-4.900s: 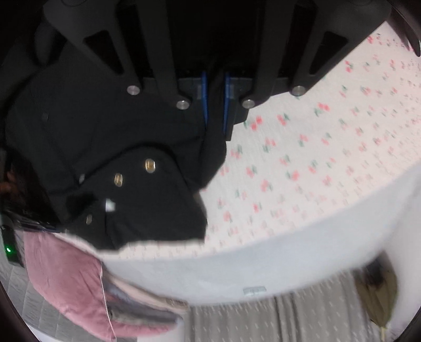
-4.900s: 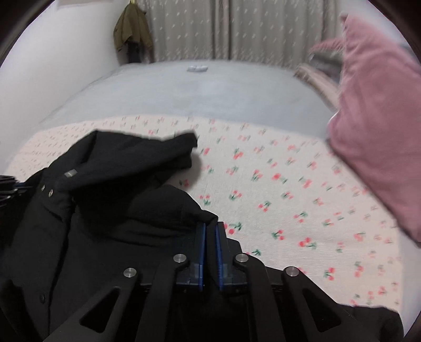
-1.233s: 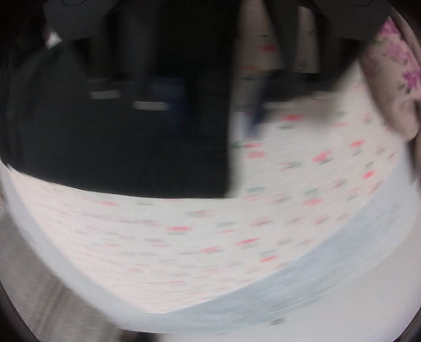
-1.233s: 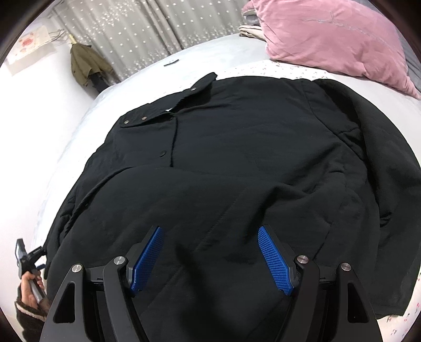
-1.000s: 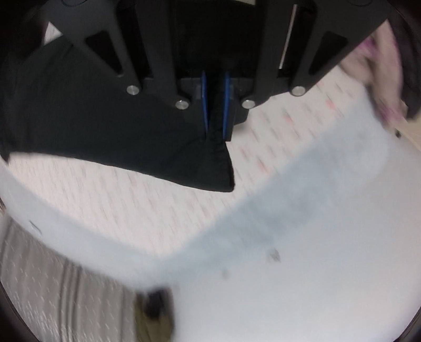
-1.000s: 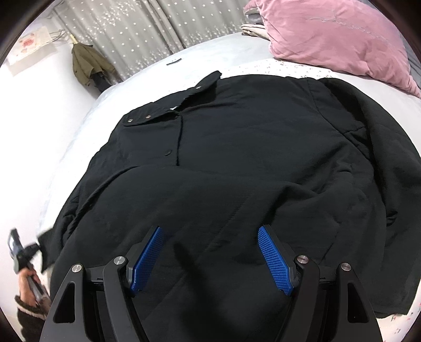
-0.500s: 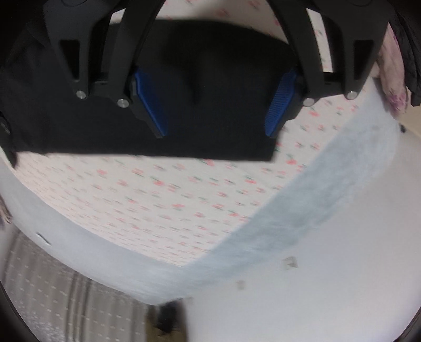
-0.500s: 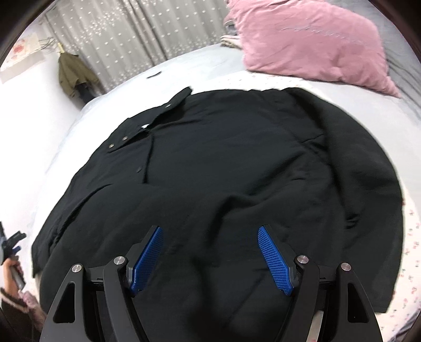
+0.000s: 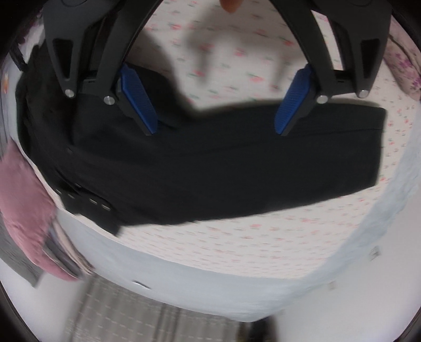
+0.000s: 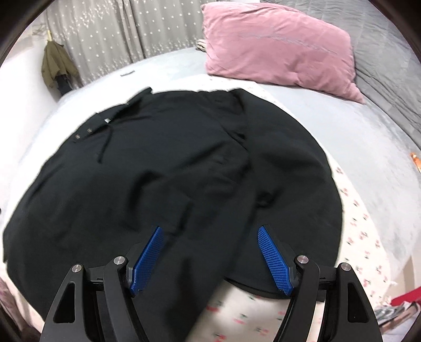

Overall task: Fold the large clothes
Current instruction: 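Move the right gripper to the other sleeve cuff and close on it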

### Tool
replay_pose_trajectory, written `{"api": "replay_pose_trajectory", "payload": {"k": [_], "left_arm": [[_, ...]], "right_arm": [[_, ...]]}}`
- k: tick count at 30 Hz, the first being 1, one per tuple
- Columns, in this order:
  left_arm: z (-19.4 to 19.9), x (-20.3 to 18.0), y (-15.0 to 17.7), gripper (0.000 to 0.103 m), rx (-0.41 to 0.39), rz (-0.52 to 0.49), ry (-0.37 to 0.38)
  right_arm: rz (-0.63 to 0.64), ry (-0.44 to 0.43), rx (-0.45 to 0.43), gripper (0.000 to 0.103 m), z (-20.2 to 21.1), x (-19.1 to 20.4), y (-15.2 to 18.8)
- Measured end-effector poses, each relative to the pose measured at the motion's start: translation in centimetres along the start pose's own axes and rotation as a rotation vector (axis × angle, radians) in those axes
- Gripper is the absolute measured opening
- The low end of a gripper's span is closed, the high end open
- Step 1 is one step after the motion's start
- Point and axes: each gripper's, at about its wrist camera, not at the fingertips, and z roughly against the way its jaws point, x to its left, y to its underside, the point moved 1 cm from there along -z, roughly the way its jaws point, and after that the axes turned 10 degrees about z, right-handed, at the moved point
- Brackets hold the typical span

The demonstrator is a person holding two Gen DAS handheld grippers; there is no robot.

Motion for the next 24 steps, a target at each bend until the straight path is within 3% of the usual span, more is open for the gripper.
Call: {"api": "replay_pose_trajectory", "payload": {"k": [6, 12, 13, 16, 20, 24], "left_arm": [[0.9, -6.6, 3.4, 0.091, -0.006, -0.088, 0.116], [1.4, -12.2, 6.8, 0.091, -0.097, -0.167, 0.223], [1.3, -13.0, 7.4, 0.091, -0.107, -0.184, 0.241], [0.7, -14.8, 8.9, 0.091, -0.12, -0.222, 0.295], [0.0, -16.4, 10.5, 0.091, -0.097, -0.285, 0.343], [0.5, -16.9, 11.5, 0.091, -0.117, -0.346, 0.35]], "right_arm": [[0.054, 0.059, 0.054, 0.076, -2.0, -1.2, 2.6], [0.087, 0.056, 0.021, 0.075, -3.5, -2.0, 3.3], [0.09, 0.06, 0.012, 0.07, -3.7, -2.2, 3.2], [0.063, 0.096, 0.024, 0.027, -4.2, -3.8, 3.5], [0.059, 0.068, -0.003, 0.01, -3.2, -4.7, 3.5], [0.076, 0.19, -0.081, 0.009, 0.1, -7.2, 0.8]]}}
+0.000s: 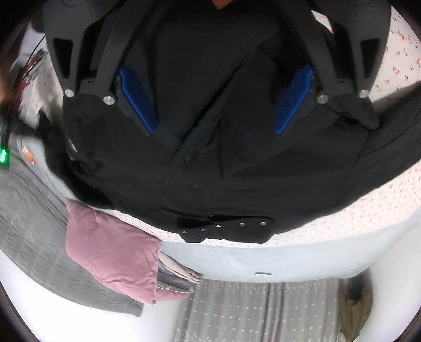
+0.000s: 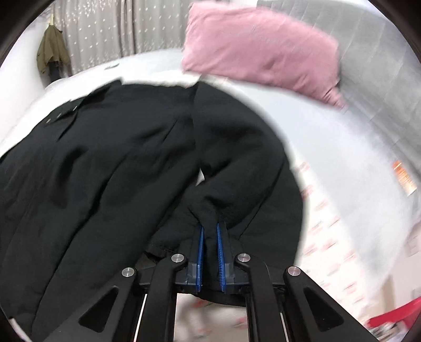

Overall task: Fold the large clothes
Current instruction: 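Move the right gripper to the other sleeve cuff and close on it, then lift the sleeve with the right gripper, lay it across the coat, open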

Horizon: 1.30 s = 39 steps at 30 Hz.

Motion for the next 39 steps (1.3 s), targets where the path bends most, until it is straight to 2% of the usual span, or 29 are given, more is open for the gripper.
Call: {"api": "replay_pose_trajectory", "payload": {"k": [3, 7, 9, 10, 11, 13, 15, 16, 17, 19, 23, 27, 28, 29, 30, 31, 32, 35, 36, 38, 39], "left_arm": [[0.2, 0.0, 0.2, 0.091, -0.004, -0.018, -0.003], [-0.2, 0.3, 0.1, 0.091, 0.004, 0.011, 0.01], [-0.3, 0.4, 0.1, 0.091, 0.006, 0.018, 0.015], [-0.2, 0.4, 0.1, 0.091, 0.004, 0.017, 0.015], [-0.1, 0.4, 0.2, 0.091, 0.001, 0.014, 0.014], [-0.1, 0.2, 0.3, 0.091, 0.0, 0.005, 0.01], [-0.2, 0.1, 0.3, 0.091, 0.003, 0.001, 0.01], [-0.3, 0.0, 0.3, 0.091, 0.006, 0.001, 0.013], [-0.3, -0.1, 0.4, 0.091, 0.01, 0.002, 0.019], [-0.4, -0.3, 0.5, 0.091, 0.018, -0.003, 0.024], [-0.6, -0.7, 1.0, 0.091, 0.022, -0.019, 0.019], [-1.0, -0.5, 1.1, 0.091, 0.033, -0.011, 0.019], [-1.1, -0.4, 1.1, 0.091, 0.037, -0.006, 0.021], [-1.2, -0.3, 1.2, 0.091, 0.038, -0.001, 0.025], [-1.2, -0.3, 1.2, 0.091, 0.037, 0.0, 0.028], [-1.1, -0.3, 1.2, 0.091, 0.036, 0.0, 0.032], [-1.1, -0.3, 1.2, 0.091, 0.038, -0.003, 0.036], [-0.9, -0.2, 1.2, 0.091, 0.039, -0.007, 0.04], [-0.8, -0.2, 1.2, 0.091, 0.04, -0.006, 0.044], [-0.6, -0.1, 1.0, 0.091, 0.045, 0.004, 0.059], [-0.5, 0.1, 0.9, 0.091, 0.047, 0.013, 0.068]], "right_arm": [[-0.017, 0.092, -0.015, 0.009, 0.9, -4.7, -3.1], [-0.088, 0.249, -0.012, 0.009, 1.0, -12.8, -7.0], [-0.152, 0.438, -0.034, 0.009, 1.3, -18.0, -8.6], [-0.19, 0.501, -0.053, 0.01, 1.7, -20.3, -9.0], [-0.242, 0.51, -0.056, 0.011, 2.1, -22.0, -8.7], [-0.349, 0.448, -0.049, 0.017, 2.7, -24.7, -8.0], [-0.425, 0.332, -0.073, 0.044, 3.1, -26.2, -6.5], [-0.444, 0.301, -0.086, 0.07, 3.1, -26.3, -5.7], [-0.46, 0.282, -0.104, 0.085, 2.8, -26.2, -4.6], [-0.466, 0.245, -0.085, 0.085, 1.2, -26.1, -3.0], [-0.523, 0.182, 0.05, 0.085, -4.7, -25.9, 0.4], [-0.611, 0.106, 0.132, 0.085, -10.7, -26.4, 2.8], [-0.631, 0.083, 0.15, 0.083, -12.4, -26.0, 3.3], [-0.636, 0.088, 0.14, 0.072, -13.0, -25.3, 3.4], [-0.618, 0.126, 0.11, 0.064, -13.1, -24.7, 3.1], [-0.577, 0.148, 0.09, 0.036, -13.2, -23.9, 2.4], [-0.532, 0.127, 0.07, 0.014, -13.1, -23.1, 1.5], [-0.322, 0.295, 0.047, 0.012, -11.9, -21.1, -1.1], [-0.258, 0.381, 0.032, 0.012, -11.3, -21.1, -1.8], [-0.214, 0.465, 0.025, 0.012, -11.2, -22.2, -2.9], [-0.206, 0.491, 0.066, 0.012, -12.4, -22.9, -3.3]]}}
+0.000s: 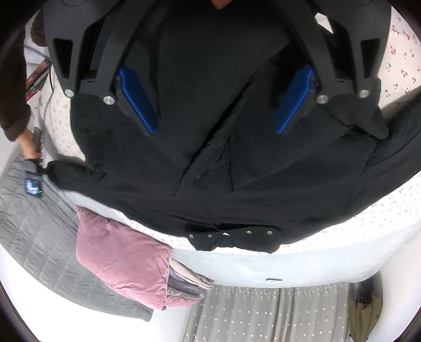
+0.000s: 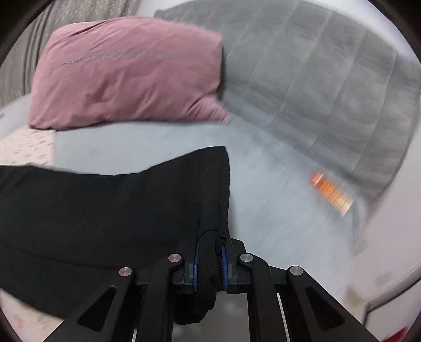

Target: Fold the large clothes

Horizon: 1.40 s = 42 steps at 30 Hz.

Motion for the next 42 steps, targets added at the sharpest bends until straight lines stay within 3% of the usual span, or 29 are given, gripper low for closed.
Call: {"api": "replay_pose_trajectory", "payload": {"k": [3, 4, 6, 8, 9, 11, 15, 19, 22, 29, 34, 38, 42], "left_arm": [[0.7, 0.4, -0.3, 0.091, 0.009, 0.017, 0.019], [1.2, 0.6, -0.5, 0.091, 0.009, 0.022, 0.024], [2.1, 1.2, -0.8, 0.091, 0.012, 0.029, 0.031], [3.2, 2.1, -1.2, 0.091, 0.003, 0.049, 0.028], [3.7, 2.5, -1.3, 0.091, 0.003, 0.058, 0.029], [4.4, 3.5, -1.4, 0.091, 0.02, 0.087, 0.02], [5.1, 5.5, -0.8, 0.091, 0.115, 0.148, -0.083], [6.5, 7.7, 0.7, 0.091, 0.157, 0.235, -0.072], [7.7, 8.9, 1.9, 0.091, 0.172, 0.26, -0.056], [8.6, 10.2, 4.6, 0.091, 0.222, 0.328, 0.041], [7.7, 9.5, 6.9, 0.091, 0.272, 0.332, 0.085], [6.6, 9.0, 8.4, 0.091, 0.307, 0.334, 0.109], [5.9, 8.5, 9.2, 0.091, 0.315, 0.338, 0.115]], "right_arm": [[-0.009, 0.016, 0.169, 0.015, -3.8, 1.4, -0.8], [-0.04, 0.013, 0.183, 0.018, -3.8, 1.5, -0.8], [-0.089, -0.001, 0.147, 0.033, -2.2, 1.7, -0.9], [-0.087, -0.058, 0.079, 0.072, 0.4, 1.9, -0.7], [-0.09, -0.078, 0.055, 0.075, 1.9, 1.8, -0.5], [-0.105, -0.148, 0.024, 0.075, 4.6, 1.7, -0.3], [-0.139, -0.421, 0.012, 0.075, 10.9, 2.6, 0.5], [-0.103, -0.664, 0.069, 0.075, 16.7, 5.9, 2.9], [-0.035, -0.79, 0.104, 0.075, 20.5, 8.9, 5.1], [0.058, -0.932, 0.184, 0.075, 25.6, 14.8, 11.1], [0.082, -0.936, 0.284, 0.075, 26.7, 18.5, 16.3], [0.062, -1.012, 0.334, 0.076, 28.1, 21.3, 19.6], [0.13, -0.97, 0.226, 0.077, 31.1, 23.3, 21.2]]}}
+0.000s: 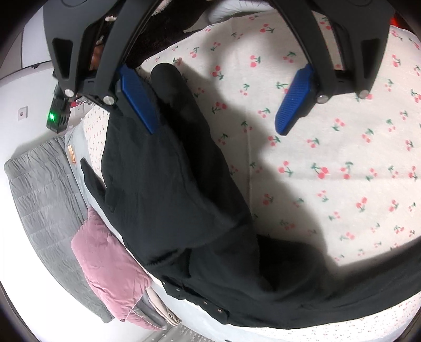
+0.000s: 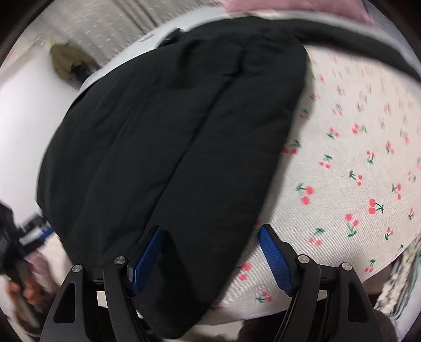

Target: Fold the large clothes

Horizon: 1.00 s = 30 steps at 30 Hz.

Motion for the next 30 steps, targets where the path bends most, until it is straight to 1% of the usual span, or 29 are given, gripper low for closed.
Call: {"api": "replay_pose_trajectory", "payload": {"k": [1, 3, 4, 5, 7, 9, 11, 14, 17, 18, 20, 21, 23, 24, 25, 26, 27, 29, 30], "left_arm": [[-0.2, -0.1, 0.1, 0.091, 0.001, -0.001, 0.001], [-0.3, -0.3, 0.2, 0.091, -0.002, -0.005, 0.004], [-0.4, -0.4, 0.2, 0.091, -0.006, -0.005, 0.006], [-0.5, -0.5, 0.2, 0.091, -0.009, -0.006, 0.009], [-0.3, -0.6, 0.2, 0.091, -0.015, -0.005, 0.018], [-0.1, -0.6, 0.2, 0.091, -0.027, -0.009, 0.022], [0.1, -0.7, 0.2, 0.091, -0.04, -0.014, 0.029], [0.0, -1.1, 0.4, 0.091, -0.045, -0.024, 0.052], [-1.4, -1.6, 0.8, 0.091, -0.016, -0.036, 0.063], [-1.8, -1.7, 0.9, 0.091, -0.007, -0.035, 0.061], [-3.0, -1.9, 1.2, 0.091, 0.013, -0.037, 0.059], [-3.3, -1.9, 1.3, 0.09, 0.017, -0.036, 0.061], [-4.0, -1.7, 1.4, 0.081, 0.024, -0.034, 0.053], [-4.3, -1.6, 1.4, 0.069, 0.027, -0.033, 0.044], [-4.5, -1.4, 1.4, 0.044, 0.029, -0.032, 0.031], [-4.4, -1.3, 1.4, 0.031, 0.023, -0.032, 0.016], [-3.7, -1.2, 1.3, 0.014, 0.006, -0.035, 0.013], [-0.7, -1.5, 1.2, 0.012, -0.026, -0.041, 0.072], [0.7, -1.9, 1.1, 0.012, -0.044, -0.049, 0.092]], "right_arm": [[0.006, -0.008, -0.012, 0.077, -0.1, 0.7, 0.3], [0.031, -0.012, -0.028, 0.072, -0.3, 1.5, 0.4], [0.04, -0.034, -0.035, 0.057, -0.3, 1.7, 0.4], [0.035, -0.058, -0.034, 0.033, -0.3, 1.8, 0.4], [0.005, -0.109, -0.035, 0.014, 0.1, 1.1, 0.2], [-0.023, -0.149, -0.07, 0.01, 1.5, 0.0, 0.1], [-0.029, -0.154, -0.121, 0.009, 3.9, -1.3, 0.0], [-0.016, -0.085, -0.193, 0.009, 7.9, -3.0, 0.2], [-0.035, -0.032, -0.24, 0.009, 10.7, -5.0, -0.2], [-0.048, -0.002, -0.258, 0.009, 12.0, -6.0, 0.1], [-0.08, 0.057, -0.291, 0.009, 13.5, -7.8, 0.0], [-0.096, 0.074, -0.303, 0.009, 13.6, -7.7, -0.6], [-0.141, 0.101, -0.33, 0.009, 15.4, -10.3, -0.6], [-0.158, 0.107, -0.337, 0.009, 15.8, -11.0, -0.7], [-0.176, 0.106, -0.341, 0.009, 16.1, -11.6, -0.9], [-0.185, 0.102, -0.342, 0.009, 16.1, -11.6, -0.5], [-0.187, 0.097, -0.342, 0.009, 16.3, -11.6, -0.6], [-0.172, 0.095, -0.342, 0.009, 16.3, -11.0, -0.8], [-0.152, 0.104, -0.346, 0.009, 17.1, -10.9, -0.9]]}}
